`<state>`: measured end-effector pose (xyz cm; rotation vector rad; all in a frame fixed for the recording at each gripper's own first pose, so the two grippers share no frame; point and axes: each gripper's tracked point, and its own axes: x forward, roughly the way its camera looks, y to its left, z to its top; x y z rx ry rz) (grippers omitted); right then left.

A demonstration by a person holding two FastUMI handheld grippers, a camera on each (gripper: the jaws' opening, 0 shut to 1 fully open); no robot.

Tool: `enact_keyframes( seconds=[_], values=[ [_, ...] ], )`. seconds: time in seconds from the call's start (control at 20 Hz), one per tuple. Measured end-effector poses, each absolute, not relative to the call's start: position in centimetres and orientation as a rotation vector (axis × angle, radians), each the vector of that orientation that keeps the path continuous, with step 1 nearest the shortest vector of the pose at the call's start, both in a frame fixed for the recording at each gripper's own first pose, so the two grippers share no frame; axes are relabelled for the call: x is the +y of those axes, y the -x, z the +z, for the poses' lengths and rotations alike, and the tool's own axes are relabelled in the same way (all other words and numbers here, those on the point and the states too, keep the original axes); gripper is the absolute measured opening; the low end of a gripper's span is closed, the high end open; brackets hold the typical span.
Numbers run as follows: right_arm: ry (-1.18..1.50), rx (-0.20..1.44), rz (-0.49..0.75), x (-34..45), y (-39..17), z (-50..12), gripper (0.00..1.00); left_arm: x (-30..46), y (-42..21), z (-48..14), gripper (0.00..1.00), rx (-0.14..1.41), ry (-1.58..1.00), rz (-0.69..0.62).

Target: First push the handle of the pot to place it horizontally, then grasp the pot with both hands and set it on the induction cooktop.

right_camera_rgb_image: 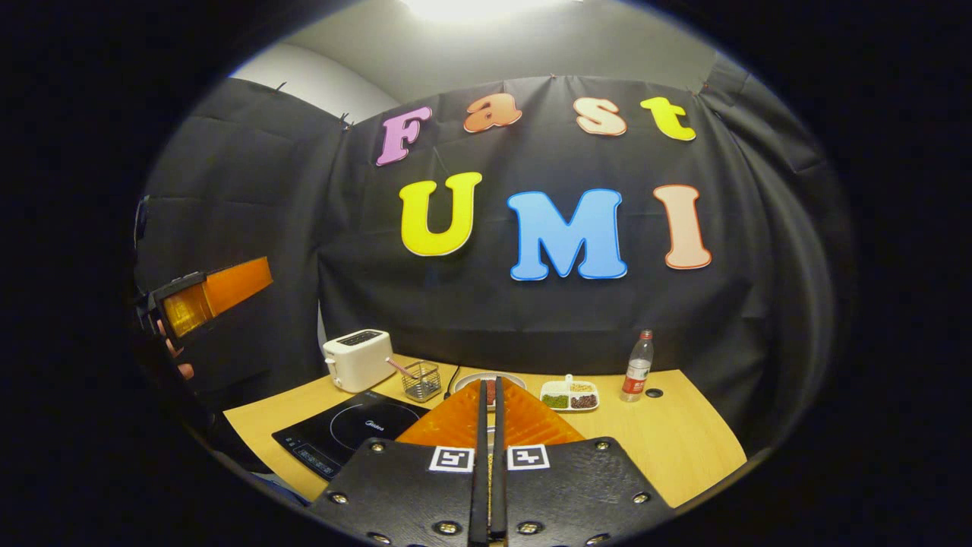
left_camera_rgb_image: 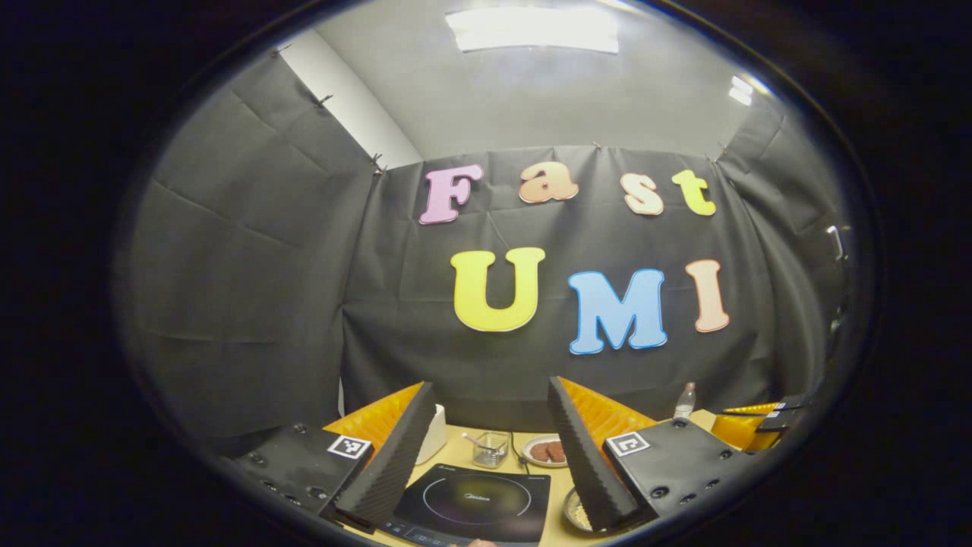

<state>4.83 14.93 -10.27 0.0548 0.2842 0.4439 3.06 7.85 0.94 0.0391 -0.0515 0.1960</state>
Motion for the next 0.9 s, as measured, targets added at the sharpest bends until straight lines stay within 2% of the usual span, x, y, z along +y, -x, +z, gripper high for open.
enact_keyframes(
  seconds=[0.35,0.4,0.6,0.65,0.75,0.9],
  values=[
    [-0.021,0.525,0.582,19.0,-3.0,-17.3,0.02,10.0,-3.3,1.0,0.99,-0.053,-0.044,0.222],
    [-0.012,0.538,0.589,19.2,-2.9,-17.7,0.02,10.2,-3.4,0.9,0.96,-0.052,-0.045,0.226],
    [0.017,0.6,0.637,20.3,-2.2,-19.9,0.02,11.2,-3.8,0.4,0.97,-0.045,-0.039,0.24],
    [0.019,0.626,0.654,20.6,-1.9,-20.6,0.02,11.3,-3.9,0.3,0.94,-0.043,-0.039,0.243],
    [0.021,0.7,0.7,21.4,-0.8,-22.5,0.02,11.6,-4.0,0.0,0.99,-0.039,-0.038,0.246],
    [0.018,0.801,0.747,22.1,0.7,-24.8,0.02,12.2,-4.2,-0.7,0.95,-0.024,-0.036,0.255]
  ],
)
